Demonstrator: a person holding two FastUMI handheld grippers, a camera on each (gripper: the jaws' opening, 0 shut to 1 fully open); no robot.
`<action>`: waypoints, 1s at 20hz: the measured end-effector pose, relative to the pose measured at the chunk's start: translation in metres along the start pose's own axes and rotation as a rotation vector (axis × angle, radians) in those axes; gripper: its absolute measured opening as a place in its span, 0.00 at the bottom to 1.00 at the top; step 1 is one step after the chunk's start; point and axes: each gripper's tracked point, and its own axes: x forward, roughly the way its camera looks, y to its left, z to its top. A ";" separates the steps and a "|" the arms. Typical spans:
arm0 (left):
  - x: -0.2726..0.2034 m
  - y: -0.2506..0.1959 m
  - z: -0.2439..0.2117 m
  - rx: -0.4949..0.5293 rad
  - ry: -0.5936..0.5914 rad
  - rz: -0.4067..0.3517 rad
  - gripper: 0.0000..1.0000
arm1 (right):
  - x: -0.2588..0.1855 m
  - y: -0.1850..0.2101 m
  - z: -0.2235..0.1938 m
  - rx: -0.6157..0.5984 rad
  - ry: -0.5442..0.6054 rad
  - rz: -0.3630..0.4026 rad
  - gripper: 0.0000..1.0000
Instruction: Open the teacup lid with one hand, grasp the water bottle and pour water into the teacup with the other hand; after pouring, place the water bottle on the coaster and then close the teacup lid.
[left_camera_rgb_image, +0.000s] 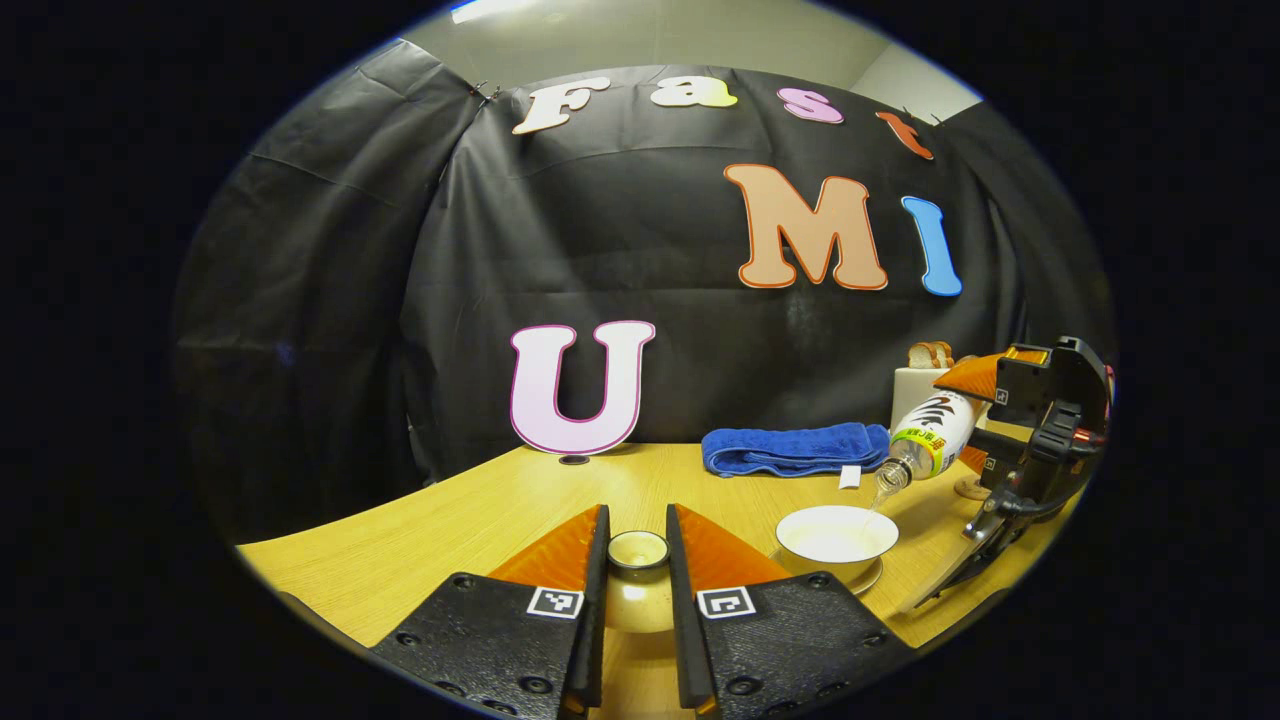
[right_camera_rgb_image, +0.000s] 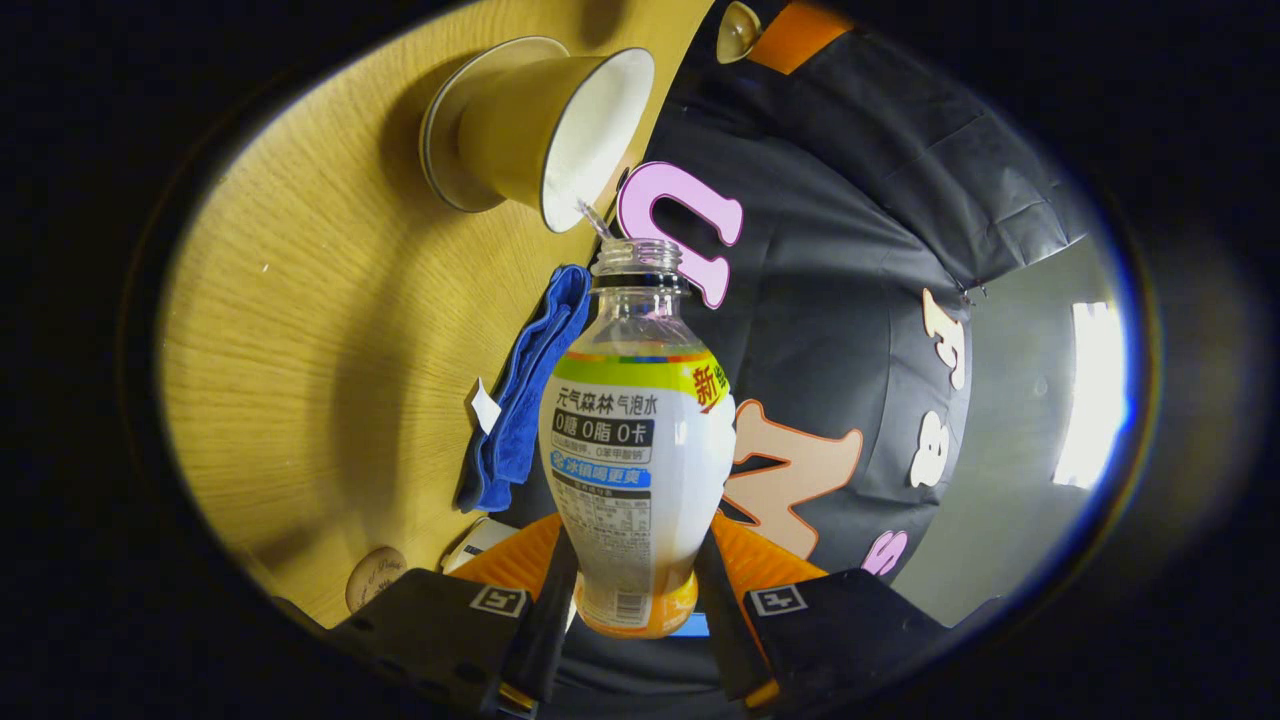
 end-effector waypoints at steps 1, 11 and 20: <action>0.000 0.000 0.000 0.000 0.000 0.000 0.27 | 0.001 -0.001 0.001 -0.008 -0.004 -0.005 0.65; 0.000 0.000 0.000 0.000 0.000 0.000 0.27 | -0.004 -0.020 0.028 -0.127 -0.075 -0.086 0.65; 0.000 0.000 0.000 0.000 -0.001 -0.001 0.27 | -0.005 -0.011 0.031 -0.050 -0.076 -0.041 0.67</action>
